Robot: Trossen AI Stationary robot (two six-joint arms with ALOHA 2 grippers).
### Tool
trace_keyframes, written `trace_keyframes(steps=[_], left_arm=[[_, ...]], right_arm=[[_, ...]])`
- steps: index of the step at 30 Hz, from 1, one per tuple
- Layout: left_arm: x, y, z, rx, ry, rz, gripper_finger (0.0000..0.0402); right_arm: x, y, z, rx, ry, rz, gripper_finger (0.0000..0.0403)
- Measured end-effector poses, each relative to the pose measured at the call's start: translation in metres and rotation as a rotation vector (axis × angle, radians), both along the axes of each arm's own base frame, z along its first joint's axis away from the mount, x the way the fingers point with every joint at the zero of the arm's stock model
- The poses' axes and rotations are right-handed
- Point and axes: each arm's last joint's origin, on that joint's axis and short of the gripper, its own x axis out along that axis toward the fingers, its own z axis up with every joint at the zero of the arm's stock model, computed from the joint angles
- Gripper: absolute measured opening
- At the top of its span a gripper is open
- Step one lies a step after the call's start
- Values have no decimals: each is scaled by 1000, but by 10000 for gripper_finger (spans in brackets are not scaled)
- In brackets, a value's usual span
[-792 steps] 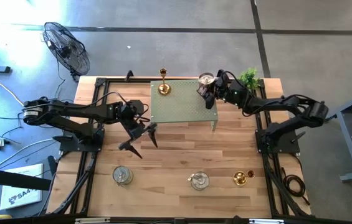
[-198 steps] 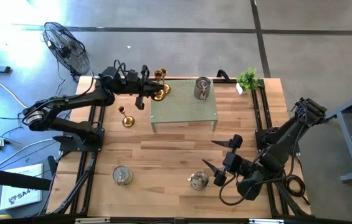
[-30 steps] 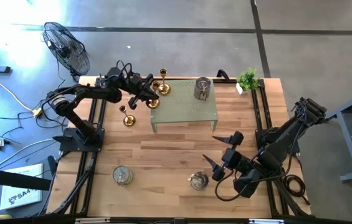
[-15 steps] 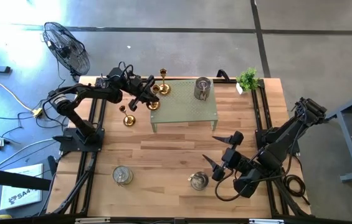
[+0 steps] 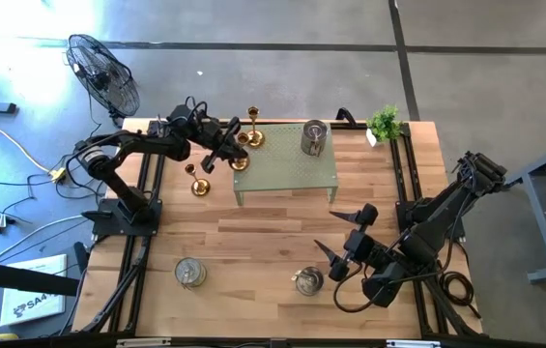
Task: Pick & Place candle stick holders
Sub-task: Put the bottom gold candle holder on the shelf
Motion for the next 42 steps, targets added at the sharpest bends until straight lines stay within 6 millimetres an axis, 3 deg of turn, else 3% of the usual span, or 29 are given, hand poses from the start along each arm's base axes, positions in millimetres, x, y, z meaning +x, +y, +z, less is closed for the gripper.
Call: trace_keyframes(steps=[22,42], left_arm=[[10,5,-19,-31,1,5,7],[10,5,-20,-29,-1,5,7]], right_arm=[[5,-6,0,3,5,-20,362],[5,-6,0,3,5,-20,362]])
